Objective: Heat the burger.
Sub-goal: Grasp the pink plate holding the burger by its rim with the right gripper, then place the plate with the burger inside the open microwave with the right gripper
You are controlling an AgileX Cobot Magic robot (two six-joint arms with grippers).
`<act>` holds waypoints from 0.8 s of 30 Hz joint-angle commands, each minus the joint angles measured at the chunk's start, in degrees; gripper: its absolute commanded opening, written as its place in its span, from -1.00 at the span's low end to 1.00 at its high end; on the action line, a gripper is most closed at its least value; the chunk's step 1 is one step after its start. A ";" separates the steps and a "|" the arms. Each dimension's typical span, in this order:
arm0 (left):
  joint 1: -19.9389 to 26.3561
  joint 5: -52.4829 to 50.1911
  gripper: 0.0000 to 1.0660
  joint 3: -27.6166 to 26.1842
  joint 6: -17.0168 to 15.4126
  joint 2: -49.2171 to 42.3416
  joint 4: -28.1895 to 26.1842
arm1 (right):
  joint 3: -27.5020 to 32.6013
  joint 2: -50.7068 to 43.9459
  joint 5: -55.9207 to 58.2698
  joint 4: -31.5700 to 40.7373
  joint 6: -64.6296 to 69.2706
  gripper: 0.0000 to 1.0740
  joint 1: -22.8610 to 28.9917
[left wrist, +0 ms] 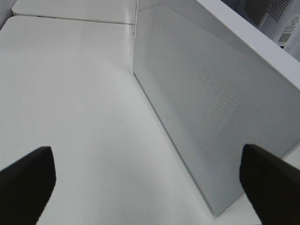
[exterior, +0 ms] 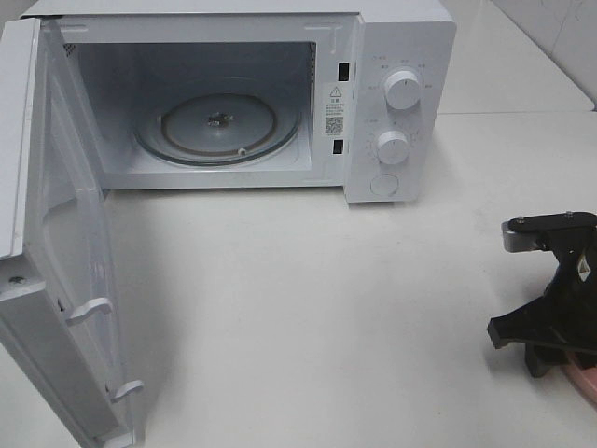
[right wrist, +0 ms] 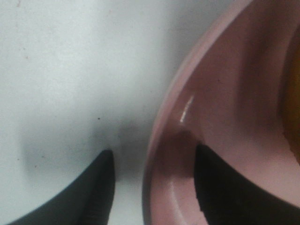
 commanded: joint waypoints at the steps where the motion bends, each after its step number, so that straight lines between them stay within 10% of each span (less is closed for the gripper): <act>1: 0.17 -0.06 0.88 0.11 0.00 -0.86 -0.17 | 0.52 1.15 -0.06 0.17 0.74 -0.41 -0.29; 8: 0.17 -0.06 0.88 0.11 0.00 -0.86 -0.17 | 0.52 1.15 1.26 -0.57 -0.57 -1.00 -0.11; 24: 0.17 -0.06 0.88 0.11 0.00 -0.86 -0.17 | 0.34 -1.26 4.13 -6.88 5.90 -1.00 4.41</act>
